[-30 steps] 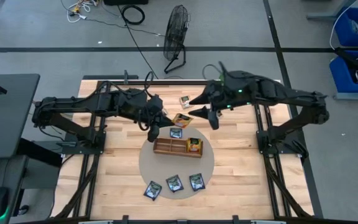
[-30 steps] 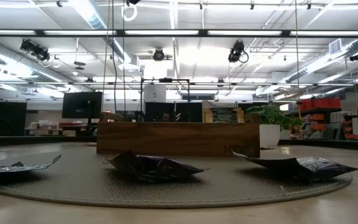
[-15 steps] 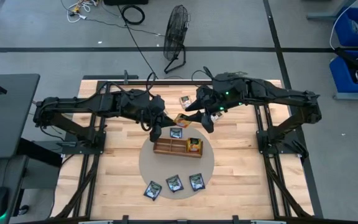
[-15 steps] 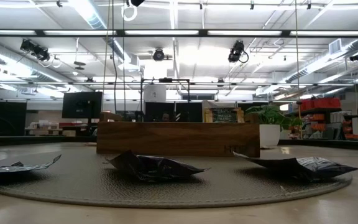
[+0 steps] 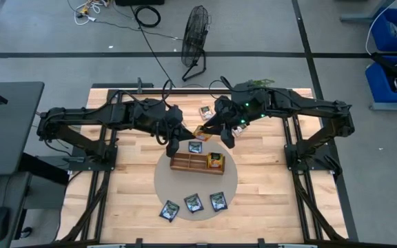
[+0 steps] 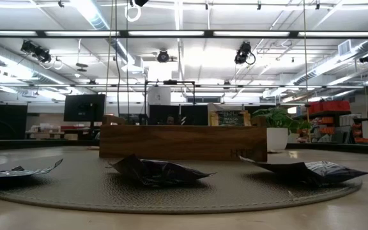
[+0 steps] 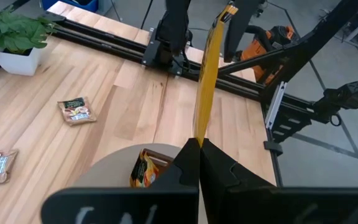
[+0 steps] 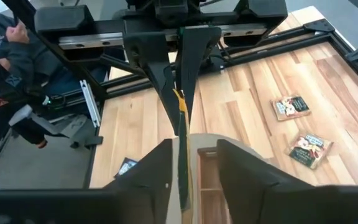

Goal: Pick & Place Tea
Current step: Put the yellow tea bag into the right section of the wooden organizer

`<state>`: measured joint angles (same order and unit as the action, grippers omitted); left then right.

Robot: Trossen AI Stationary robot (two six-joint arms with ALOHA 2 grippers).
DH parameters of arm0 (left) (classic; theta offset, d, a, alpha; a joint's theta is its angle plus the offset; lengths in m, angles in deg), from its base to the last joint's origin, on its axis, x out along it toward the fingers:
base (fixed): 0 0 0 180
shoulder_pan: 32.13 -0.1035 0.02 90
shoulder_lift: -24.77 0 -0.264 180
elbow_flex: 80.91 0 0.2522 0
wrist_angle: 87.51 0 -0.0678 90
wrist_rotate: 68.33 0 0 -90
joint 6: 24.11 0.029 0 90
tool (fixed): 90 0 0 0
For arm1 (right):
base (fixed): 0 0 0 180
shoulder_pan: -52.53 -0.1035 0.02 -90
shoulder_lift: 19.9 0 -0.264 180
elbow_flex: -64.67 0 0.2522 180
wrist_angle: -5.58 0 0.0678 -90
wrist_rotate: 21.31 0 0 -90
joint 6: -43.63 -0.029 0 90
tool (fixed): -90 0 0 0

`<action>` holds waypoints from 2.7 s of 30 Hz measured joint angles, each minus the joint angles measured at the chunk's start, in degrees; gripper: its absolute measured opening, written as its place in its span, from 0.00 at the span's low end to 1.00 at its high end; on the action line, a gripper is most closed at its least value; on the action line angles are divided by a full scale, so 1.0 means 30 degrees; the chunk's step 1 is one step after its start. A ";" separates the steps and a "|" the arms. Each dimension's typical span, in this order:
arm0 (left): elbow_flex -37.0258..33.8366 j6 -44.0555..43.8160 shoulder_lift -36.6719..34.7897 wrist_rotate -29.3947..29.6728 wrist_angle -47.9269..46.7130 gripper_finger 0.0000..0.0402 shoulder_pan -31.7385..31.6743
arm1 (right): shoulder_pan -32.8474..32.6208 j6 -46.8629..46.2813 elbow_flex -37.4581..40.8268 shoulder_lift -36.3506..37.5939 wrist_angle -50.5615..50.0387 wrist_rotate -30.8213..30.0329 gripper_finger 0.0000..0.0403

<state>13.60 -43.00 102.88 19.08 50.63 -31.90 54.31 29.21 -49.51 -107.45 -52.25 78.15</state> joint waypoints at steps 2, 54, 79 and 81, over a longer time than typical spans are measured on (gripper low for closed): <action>0.0000 0.0001 0.0000 0.0000 0.0025 0.00 -0.0007 | 0.0005 0.0037 0.0000 0.0000 -0.0010 0.0186 0.25; -0.6096 0.0141 -0.5920 0.1671 0.8334 0.36 -0.0233 | -0.1656 0.0314 0.4345 -0.1209 -0.2491 -0.1407 0.00; -1.1147 -0.1143 -1.0221 0.2266 0.8381 0.35 -0.1217 | -0.1751 -0.0532 1.3408 -0.1326 0.5712 -0.2549 0.00; -1.1147 -0.1143 -1.0214 0.2251 0.8372 0.35 -0.1217 | -0.1758 -0.0458 1.3565 -0.1466 0.6299 -0.2641 0.00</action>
<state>-19.84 -46.43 72.23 25.83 75.74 -35.55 49.04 27.84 -8.81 -111.84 -33.35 70.23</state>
